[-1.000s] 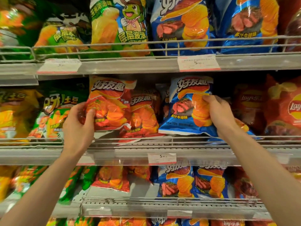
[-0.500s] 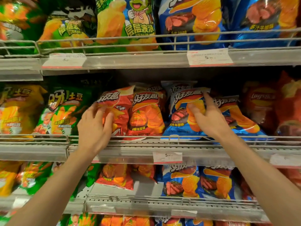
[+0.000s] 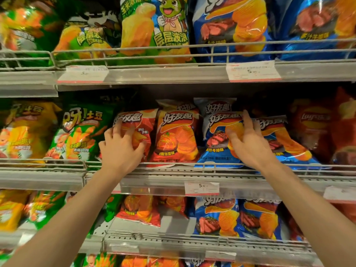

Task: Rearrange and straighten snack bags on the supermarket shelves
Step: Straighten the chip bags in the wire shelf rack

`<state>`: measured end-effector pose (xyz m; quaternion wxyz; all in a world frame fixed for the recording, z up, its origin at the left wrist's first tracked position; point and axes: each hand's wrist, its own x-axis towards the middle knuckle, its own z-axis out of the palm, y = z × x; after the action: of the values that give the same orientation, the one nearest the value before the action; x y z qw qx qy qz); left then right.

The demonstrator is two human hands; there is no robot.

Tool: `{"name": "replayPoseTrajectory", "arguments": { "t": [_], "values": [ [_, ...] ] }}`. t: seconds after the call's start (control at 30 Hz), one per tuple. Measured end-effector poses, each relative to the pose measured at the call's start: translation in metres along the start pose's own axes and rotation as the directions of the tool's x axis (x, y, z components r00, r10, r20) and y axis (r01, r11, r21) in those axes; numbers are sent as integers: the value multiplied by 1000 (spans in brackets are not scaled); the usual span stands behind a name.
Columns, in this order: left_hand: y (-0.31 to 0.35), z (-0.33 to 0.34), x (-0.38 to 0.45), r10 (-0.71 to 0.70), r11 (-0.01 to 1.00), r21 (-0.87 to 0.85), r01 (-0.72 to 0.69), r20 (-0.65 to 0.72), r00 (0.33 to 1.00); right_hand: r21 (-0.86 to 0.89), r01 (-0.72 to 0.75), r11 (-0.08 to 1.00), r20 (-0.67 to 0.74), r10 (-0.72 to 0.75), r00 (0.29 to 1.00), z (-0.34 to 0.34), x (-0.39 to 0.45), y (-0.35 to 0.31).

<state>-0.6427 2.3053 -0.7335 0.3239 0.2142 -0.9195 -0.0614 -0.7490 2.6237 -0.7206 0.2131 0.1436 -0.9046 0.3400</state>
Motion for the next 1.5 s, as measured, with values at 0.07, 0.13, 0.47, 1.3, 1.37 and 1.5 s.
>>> {"name": "replayPoseTrajectory", "arguments": {
  "t": [0.07,0.13,0.47,1.3,1.37,1.5],
  "values": [
    [0,-4,2,-2,1000,-31,1,-45,999,-42,-6,999,8,6,1000,1,0,1],
    [-2,-8,7,33,994,-96,-43,-104,994,-71,4,997,18,-3,1000,3,1,2],
    [-2,8,28,86,996,0,-91,309,947,-140,23,990,150,-1,989,7,3,0],
    [66,15,-9,415,904,-192,-381,189,890,-254,327,910,279,-255,926,-4,-19,-2],
    [70,12,-10,391,908,-239,-345,182,902,-261,297,918,123,-274,954,-14,-21,1],
    [83,12,-10,327,914,-314,-257,195,925,-433,95,897,-12,-111,994,-37,-20,30]
  ]
}}
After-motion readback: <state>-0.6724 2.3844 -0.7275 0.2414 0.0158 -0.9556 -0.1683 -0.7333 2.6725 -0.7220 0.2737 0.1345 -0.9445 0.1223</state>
